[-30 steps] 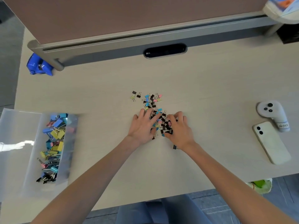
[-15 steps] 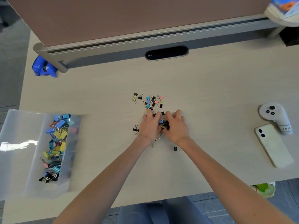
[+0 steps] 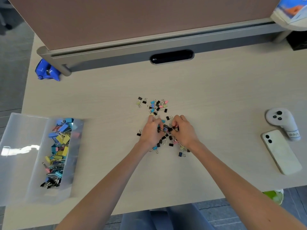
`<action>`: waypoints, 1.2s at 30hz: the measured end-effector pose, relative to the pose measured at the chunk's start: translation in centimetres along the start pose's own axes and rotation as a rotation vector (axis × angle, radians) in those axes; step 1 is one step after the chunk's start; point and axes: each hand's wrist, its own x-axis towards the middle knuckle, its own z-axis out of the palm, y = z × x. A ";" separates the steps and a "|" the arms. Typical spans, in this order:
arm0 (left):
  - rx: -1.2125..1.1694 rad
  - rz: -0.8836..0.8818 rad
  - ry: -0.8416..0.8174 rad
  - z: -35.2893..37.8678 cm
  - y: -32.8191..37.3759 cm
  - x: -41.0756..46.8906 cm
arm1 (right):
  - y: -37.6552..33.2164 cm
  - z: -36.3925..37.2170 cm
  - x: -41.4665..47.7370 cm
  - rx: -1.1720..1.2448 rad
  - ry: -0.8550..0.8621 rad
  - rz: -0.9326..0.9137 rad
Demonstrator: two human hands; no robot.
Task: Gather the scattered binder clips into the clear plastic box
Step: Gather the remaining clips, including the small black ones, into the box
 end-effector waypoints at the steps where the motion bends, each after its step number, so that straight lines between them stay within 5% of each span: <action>1: -0.016 -0.008 -0.010 -0.1 -0.1 0.0 | 0.0 0.1 0.0 0.020 0.006 -0.005; 20: -0.262 -0.177 0.012 -6.4 -1.9 -2.2 | -3.7 0.5 -0.2 0.364 -0.014 0.019; 36: -0.250 -0.181 0.119 -16.6 -11.0 -12.5 | -17.7 8.2 -3.4 0.402 -0.099 -0.182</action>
